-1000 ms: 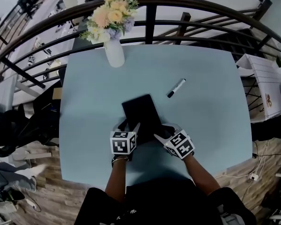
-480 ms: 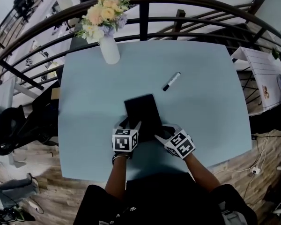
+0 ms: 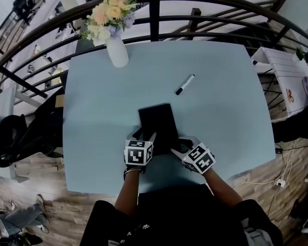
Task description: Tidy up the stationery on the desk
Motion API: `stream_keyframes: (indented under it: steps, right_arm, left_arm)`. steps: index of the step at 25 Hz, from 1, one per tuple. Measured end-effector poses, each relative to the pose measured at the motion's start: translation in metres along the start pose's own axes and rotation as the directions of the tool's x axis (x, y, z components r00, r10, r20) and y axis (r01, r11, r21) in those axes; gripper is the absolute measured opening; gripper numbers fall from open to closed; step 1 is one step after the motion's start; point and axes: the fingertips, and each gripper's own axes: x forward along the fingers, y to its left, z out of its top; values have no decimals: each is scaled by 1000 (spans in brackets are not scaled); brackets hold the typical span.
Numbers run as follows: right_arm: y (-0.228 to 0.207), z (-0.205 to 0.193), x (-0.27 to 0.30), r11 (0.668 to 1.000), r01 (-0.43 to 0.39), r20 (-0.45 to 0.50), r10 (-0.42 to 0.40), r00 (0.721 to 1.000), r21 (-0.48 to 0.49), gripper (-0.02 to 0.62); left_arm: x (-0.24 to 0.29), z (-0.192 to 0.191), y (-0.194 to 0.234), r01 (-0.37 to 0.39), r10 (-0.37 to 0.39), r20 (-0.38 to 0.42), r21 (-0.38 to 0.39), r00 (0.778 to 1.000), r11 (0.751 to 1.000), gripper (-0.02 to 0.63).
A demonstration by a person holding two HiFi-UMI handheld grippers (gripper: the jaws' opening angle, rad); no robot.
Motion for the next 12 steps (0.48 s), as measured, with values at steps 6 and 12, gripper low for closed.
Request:
stream_keyframes:
  steps: [6, 12]
  right_arm:
    - [5, -11, -8, 1000, -13, -6, 13, 1000, 8, 192]
    - [9, -21, -17, 999, -24, 2, 24, 1000, 35, 190]
  left_arm:
    - [0, -6, -11, 3, -3, -11, 20, 1000, 1000, 236]
    - [0, -12, -24, 10, -9, -21, 31, 1000, 999, 236]
